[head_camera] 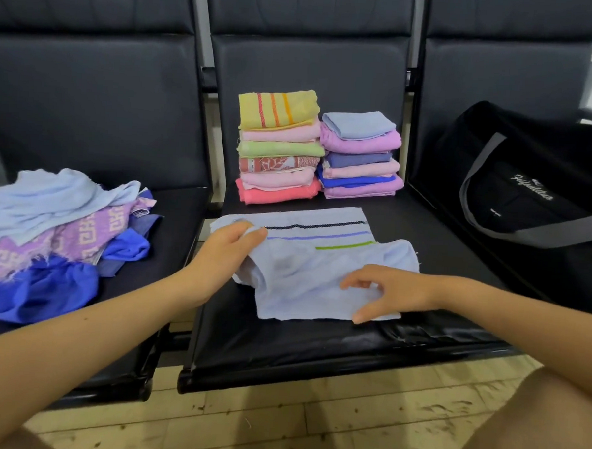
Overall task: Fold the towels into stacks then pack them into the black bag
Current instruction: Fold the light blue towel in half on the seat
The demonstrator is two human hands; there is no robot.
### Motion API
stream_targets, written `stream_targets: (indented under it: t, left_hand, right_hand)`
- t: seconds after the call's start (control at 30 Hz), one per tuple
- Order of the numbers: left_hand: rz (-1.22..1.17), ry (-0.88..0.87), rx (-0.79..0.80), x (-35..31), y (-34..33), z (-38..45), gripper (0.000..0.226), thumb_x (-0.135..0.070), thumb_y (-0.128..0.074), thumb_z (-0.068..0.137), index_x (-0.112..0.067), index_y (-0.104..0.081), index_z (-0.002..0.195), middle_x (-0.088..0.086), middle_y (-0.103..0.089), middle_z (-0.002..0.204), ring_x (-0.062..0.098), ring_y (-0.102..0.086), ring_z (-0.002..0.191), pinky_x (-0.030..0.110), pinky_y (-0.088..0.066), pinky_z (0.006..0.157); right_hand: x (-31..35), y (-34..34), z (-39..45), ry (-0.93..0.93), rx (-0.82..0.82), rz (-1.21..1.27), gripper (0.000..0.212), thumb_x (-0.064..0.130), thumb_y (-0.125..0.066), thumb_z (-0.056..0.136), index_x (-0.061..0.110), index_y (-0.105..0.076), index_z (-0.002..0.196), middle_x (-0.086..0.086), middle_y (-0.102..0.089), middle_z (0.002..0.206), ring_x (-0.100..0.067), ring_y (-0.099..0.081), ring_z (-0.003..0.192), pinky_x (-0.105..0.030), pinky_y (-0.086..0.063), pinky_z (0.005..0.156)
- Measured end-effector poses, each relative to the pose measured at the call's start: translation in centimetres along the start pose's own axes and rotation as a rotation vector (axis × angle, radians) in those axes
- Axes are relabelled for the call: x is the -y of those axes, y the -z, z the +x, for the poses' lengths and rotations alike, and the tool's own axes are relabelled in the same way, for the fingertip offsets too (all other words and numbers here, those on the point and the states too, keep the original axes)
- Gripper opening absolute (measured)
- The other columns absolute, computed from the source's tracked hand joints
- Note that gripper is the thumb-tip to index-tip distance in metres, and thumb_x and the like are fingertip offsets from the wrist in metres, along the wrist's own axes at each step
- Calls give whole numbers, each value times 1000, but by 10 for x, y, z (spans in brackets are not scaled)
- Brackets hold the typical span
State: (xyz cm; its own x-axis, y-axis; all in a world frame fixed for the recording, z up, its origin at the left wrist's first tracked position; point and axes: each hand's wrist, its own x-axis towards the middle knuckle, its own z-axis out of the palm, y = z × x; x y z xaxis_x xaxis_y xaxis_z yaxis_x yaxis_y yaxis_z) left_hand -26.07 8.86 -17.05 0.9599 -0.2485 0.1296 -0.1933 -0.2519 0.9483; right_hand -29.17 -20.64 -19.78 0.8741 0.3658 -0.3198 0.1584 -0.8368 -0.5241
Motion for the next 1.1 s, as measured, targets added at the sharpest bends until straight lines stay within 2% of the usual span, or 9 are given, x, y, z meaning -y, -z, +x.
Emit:
stream_targets:
  t: [0.13, 0.23, 0.33, 0.4, 0.6, 0.73, 0.83, 0.97, 1.1]
  left_hand:
    - [28, 21, -7, 15, 7, 0, 53, -43, -55, 86, 9, -49, 77, 6, -48, 79, 19, -40, 73, 35, -35, 70]
    - [-75, 101, -78, 24, 13, 6, 32, -33, -55, 83, -5, -58, 70, 3, -54, 78, 15, -47, 76, 35, -41, 75]
    - [-183, 206, -153, 27, 13, 12, 22, -7, -54, 92, -17, -68, 106, 0, -66, 108, 15, -61, 101, 34, -50, 92]
    - [-222, 285, -144, 30, 13, 13, 18, 2, -53, 91, -9, -64, 99, 6, -67, 102, 20, -63, 97, 34, -50, 91]
    - [-326, 391, -114, 23, 11, 24, 14, 2, -60, 86, -5, -72, 89, 6, -73, 87, 20, -68, 81, 28, -55, 67]
    - [-256, 256, -138, 6, 12, 34, 15, -12, -61, 88, -13, -75, 94, 3, -73, 94, 16, -68, 86, 26, -53, 70]
    - [-147, 208, -291, 10, 15, 43, 13, -18, -58, 93, -21, -70, 95, 1, -69, 105, 18, -64, 97, 32, -51, 85]
    - [-34, 306, -326, 28, 20, 56, 25, -14, -60, 92, -9, -62, 116, 9, -64, 114, 26, -60, 102, 36, -48, 87]
    - [-140, 467, -359, 43, 21, 61, 29, -5, -65, 87, 5, -61, 114, 15, -62, 112, 28, -59, 98, 33, -46, 86]
  right_hand:
    - [3, -10, -6, 82, -18, -142, 76, 63, -73, 69, 40, -41, 134, 23, -39, 134, 2, -35, 127, -22, -28, 110]
    - [5, -22, -5, 260, -111, -240, 66, 76, -55, 72, 38, -54, 126, 22, -49, 125, 1, -43, 119, -19, -32, 106]
    - [5, -25, 4, 348, -274, -244, 39, 51, -49, 90, 21, -69, 106, 12, -65, 103, -4, -57, 97, -22, -44, 92]
    - [11, -21, 10, 304, -310, -220, 22, 25, -49, 97, 10, -65, 95, 10, -63, 86, -3, -54, 79, -26, -43, 80]
    - [39, 24, -1, 53, -437, 603, 26, 15, -47, 97, 11, -58, 74, -3, -52, 70, -17, -48, 66, -29, -38, 60]
    - [32, 52, -4, 16, -389, 1151, 16, 22, -63, 87, 9, -67, 96, -9, -67, 95, -19, -62, 90, -37, -49, 93]
    - [3, 52, 10, -71, -533, 733, 21, 31, -66, 87, 11, -65, 84, -6, -61, 87, -17, -55, 84, -39, -47, 83]
    - [-30, 36, 25, -162, -330, 160, 29, 25, -64, 90, 8, -50, 71, -8, -41, 72, -16, -39, 67, -24, -31, 57]
    - [-32, 37, 37, -187, -452, 282, 44, 25, -69, 87, 16, -38, 57, 2, -36, 57, -9, -32, 51, -16, -27, 46]
